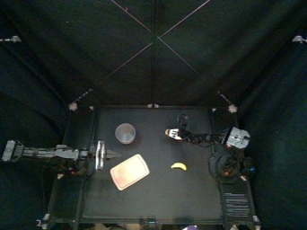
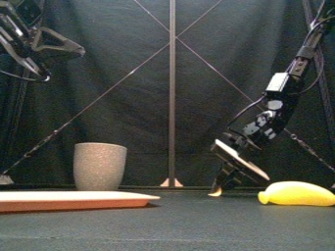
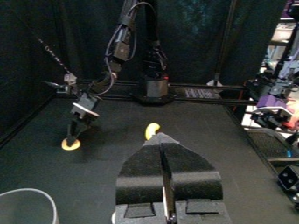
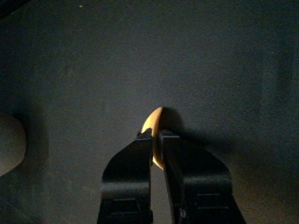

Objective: Pick the chip then place it on the pink plate
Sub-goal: Place chip on the pink plate

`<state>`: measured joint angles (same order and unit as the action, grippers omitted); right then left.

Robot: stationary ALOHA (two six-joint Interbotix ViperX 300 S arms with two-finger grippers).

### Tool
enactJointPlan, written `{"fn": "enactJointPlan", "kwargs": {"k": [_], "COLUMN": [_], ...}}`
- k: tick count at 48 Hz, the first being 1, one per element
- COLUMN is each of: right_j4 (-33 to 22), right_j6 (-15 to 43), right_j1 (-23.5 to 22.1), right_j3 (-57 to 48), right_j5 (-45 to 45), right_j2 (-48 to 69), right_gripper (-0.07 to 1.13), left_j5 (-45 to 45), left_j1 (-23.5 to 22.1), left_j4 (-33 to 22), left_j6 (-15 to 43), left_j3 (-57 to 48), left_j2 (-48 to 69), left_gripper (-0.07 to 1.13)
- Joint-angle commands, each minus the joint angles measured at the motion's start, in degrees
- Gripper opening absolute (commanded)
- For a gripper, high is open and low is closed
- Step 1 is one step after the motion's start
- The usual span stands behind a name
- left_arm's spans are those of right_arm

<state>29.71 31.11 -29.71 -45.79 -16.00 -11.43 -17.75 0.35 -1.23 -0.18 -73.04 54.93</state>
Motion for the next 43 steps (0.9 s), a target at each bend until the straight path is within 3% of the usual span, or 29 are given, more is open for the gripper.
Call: {"fn": "enactJointPlan", "kwargs": {"k": [1, 15, 27, 36, 43], "right_j4": [-1.23, -12.66, -19.86, -21.80, -22.94], "right_j6": [-0.44, -0.18, -0.09, -0.09, -0.09], "right_j1": [2.02, 15.21, 27.69, 32.43, 33.22], "right_j3": [1.41, 10.72, 21.62, 28.74, 34.01], "right_j5": [0.09, 1.49, 1.76, 2.90, 6.24], "right_j2": [2.64, 6.77, 0.44, -7.91, -13.27], "right_gripper": [0.44, 0.44, 0.44, 0.44, 0.44], "left_j5": [-0.53, -0.53, -1.41, -2.64, -2.72], "left_j1": [-0.09, 0.00, -0.09, -0.09, -0.18], "left_j4": [-0.09, -0.09, 0.00, -0.09, 0.09], "left_j6": [0.00, -0.09, 0.09, 0.09, 0.26], "left_j3": [0.70, 0.53, 0.44, 0.09, 0.00], "left_j2": [-0.18, -0.18, -0.18, -0.26, -0.18], "left_gripper": [-0.01, -0.01, -0.01, -0.01, -0.01]}}
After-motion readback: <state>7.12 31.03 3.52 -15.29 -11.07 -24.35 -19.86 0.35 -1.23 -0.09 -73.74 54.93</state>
